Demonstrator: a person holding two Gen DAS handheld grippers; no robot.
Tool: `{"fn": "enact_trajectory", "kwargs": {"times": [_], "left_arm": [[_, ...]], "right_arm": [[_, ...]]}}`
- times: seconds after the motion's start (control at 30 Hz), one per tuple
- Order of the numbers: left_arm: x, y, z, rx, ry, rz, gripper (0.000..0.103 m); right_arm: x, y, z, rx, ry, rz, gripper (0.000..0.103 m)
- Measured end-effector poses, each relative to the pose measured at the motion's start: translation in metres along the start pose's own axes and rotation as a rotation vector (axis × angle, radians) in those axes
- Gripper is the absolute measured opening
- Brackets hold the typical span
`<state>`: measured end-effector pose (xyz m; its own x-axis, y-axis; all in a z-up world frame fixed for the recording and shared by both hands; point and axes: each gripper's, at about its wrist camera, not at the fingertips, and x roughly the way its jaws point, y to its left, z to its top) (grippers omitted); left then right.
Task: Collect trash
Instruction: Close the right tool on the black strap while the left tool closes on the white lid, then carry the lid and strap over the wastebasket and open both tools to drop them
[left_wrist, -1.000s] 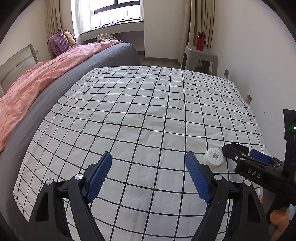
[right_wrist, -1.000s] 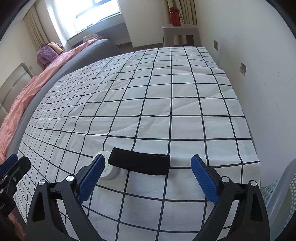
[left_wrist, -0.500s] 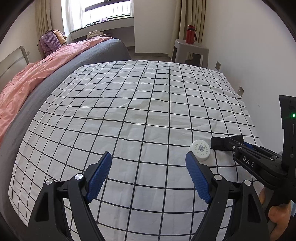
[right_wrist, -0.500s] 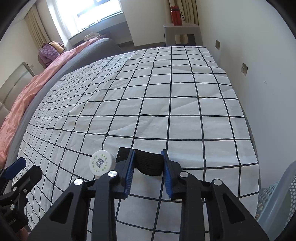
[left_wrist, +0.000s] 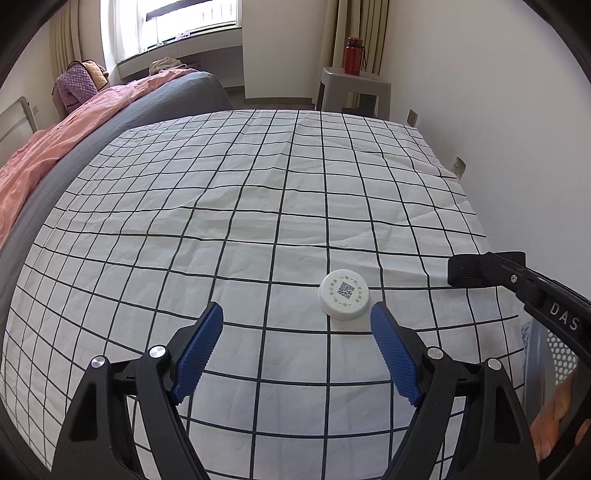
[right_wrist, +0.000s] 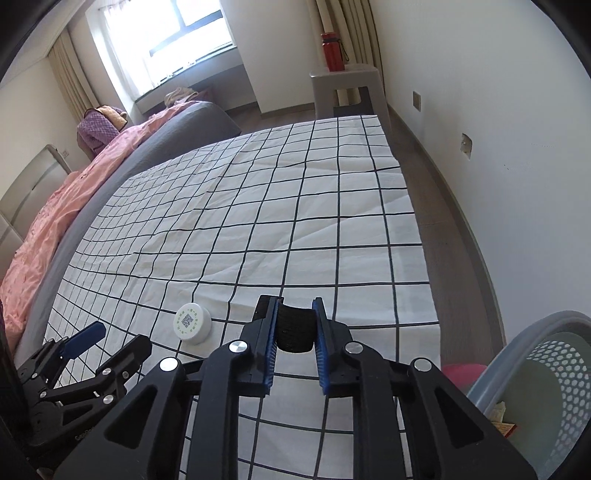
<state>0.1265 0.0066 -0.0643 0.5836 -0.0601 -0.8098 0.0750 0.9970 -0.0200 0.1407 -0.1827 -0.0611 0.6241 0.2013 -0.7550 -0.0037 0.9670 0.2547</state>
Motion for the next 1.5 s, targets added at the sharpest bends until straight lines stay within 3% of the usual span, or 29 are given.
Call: {"fn": "enact_trajectory", "kwargs": {"times": [0.2, 0.6, 0.77, 0.83, 0.9, 1.03, 1.5], "left_arm": [[0.02, -0.013, 0.002, 0.003, 0.031, -0.015, 0.078], [0.05, -0.023, 0.006, 0.014, 0.055, 0.025, 0.078], [0.054, -0.029, 0.006, 0.037, 0.06, 0.012, 0.066], [0.052, -0.031, 0.007, 0.043, 0.063, 0.002, 0.047], [0.05, -0.033, 0.007, 0.053, 0.071, -0.014, 0.039], [0.04, -0.038, 0.004, 0.059, 0.071, -0.05, 0.038], [-0.026, -0.072, -0.003, 0.149, -0.075, -0.101, 0.039]], "right_arm": [[-0.014, -0.007, 0.0, 0.005, -0.016, 0.013, 0.018], [-0.022, -0.017, 0.0, 0.011, -0.018, 0.027, 0.018], [-0.024, -0.017, 0.0, 0.009, -0.023, 0.028, 0.018], [-0.024, -0.018, 0.0, 0.009, -0.024, 0.028, 0.018], [-0.025, -0.019, 0.0, 0.008, -0.025, 0.027, 0.018], [-0.028, -0.021, -0.002, 0.003, -0.029, 0.022, 0.018], [-0.08, -0.074, -0.023, 0.086, -0.098, -0.097, 0.018]]}}
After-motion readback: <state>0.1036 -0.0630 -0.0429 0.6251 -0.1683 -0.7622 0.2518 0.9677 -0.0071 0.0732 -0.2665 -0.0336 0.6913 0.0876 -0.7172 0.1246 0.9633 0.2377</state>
